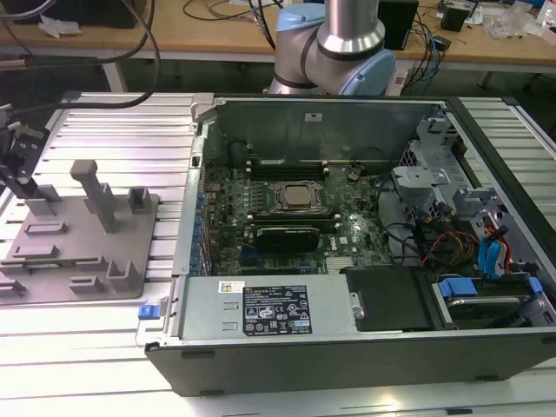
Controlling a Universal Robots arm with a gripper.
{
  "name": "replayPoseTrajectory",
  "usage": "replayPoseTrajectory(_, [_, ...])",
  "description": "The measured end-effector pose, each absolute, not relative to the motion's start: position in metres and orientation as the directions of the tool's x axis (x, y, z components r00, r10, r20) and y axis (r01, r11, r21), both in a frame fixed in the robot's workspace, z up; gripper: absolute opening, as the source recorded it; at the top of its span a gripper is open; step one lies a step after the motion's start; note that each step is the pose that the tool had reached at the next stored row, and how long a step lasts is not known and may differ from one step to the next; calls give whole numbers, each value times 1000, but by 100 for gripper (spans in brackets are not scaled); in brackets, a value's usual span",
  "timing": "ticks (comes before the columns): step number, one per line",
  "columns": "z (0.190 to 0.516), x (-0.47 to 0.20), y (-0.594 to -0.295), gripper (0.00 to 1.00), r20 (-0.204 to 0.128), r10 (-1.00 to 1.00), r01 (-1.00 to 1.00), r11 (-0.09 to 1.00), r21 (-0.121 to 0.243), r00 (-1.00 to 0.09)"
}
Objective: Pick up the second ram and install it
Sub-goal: 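Reach for the second ram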
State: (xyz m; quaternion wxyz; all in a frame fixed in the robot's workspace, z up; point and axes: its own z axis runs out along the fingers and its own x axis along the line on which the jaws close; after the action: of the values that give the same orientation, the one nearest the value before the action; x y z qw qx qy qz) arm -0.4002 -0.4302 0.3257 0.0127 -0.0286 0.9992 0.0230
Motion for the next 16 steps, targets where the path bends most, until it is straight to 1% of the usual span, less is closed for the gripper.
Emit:
replayPoseTrajectory(7, [313, -408, -440, 8, -27, -83, -84, 995, 45, -996])
replayPoseTrajectory(16, [312, -408, -440, 8, -27, -86, -87, 995, 45, -996])
